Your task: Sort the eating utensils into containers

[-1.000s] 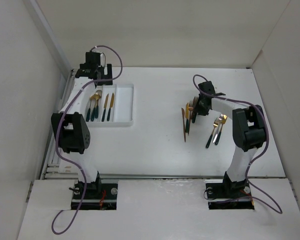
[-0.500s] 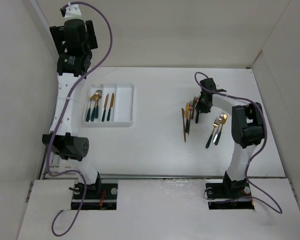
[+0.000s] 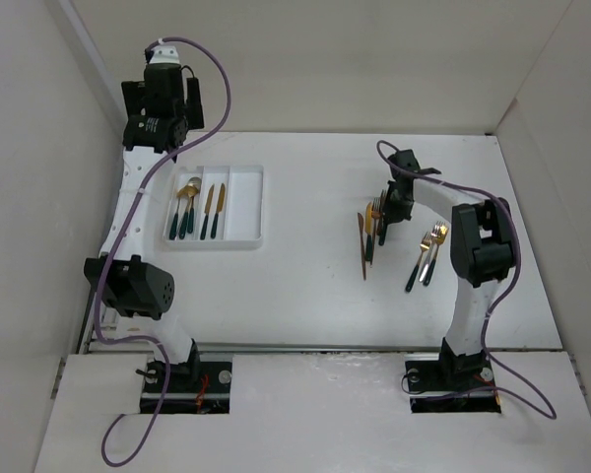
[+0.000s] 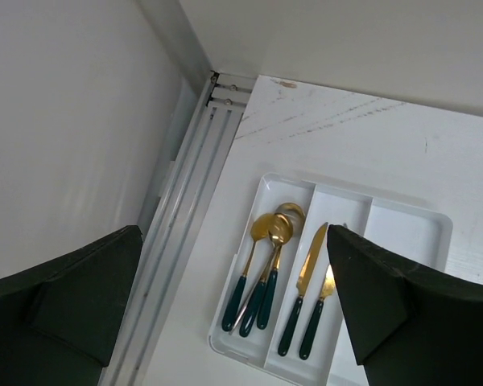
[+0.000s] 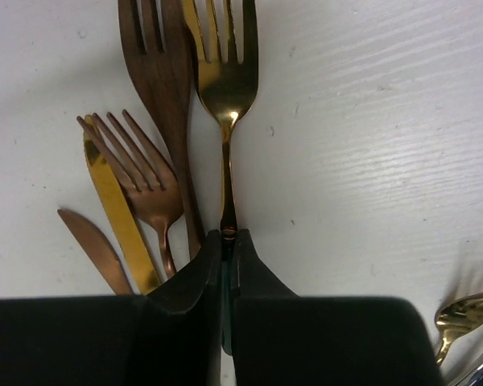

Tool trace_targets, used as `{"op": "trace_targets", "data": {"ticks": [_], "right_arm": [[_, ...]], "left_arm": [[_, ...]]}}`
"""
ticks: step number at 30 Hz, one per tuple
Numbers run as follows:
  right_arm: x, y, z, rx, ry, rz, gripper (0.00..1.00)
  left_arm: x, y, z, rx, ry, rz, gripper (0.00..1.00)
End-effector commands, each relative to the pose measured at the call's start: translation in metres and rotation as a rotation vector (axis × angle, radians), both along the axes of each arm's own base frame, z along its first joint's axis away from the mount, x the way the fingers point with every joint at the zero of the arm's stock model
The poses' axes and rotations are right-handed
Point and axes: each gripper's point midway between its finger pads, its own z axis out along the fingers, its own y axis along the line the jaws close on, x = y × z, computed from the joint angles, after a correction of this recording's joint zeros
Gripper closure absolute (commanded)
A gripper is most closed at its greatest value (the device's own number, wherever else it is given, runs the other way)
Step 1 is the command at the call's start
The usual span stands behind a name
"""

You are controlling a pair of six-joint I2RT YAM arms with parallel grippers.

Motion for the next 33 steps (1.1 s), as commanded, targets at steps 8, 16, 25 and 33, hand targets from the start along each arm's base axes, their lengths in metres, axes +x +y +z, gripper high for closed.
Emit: {"op": "trace_targets", "data": {"ticks": [8, 16, 25, 33], "right_arm": [[-0.016, -0.024, 0.043, -0.092, -0.119, -0.089, 1.00], [-0.021, -0.003, 0.157, -0.015, -0.446, -0.131, 1.00], [-0.023, 0.122, 0.246, 0.421, -0.628, 0.013, 1.00], [-0.033, 0.164, 0.270, 0.546, -0.626, 0.064, 1.00]], "left_arm": [[-0.017, -0.072, -0.004, -0.148, 0.058, -0.398, 0.00], [-0.067, -0.213, -0.048, -0.257, 0.229, -0.894, 0.11], [-0.143, -0.342, -0.046, -0.426, 0.303, -1.394, 0.10], [-0.148, -0.361, -0.085, -0.402, 0.366, -1.379, 0.21]]}}
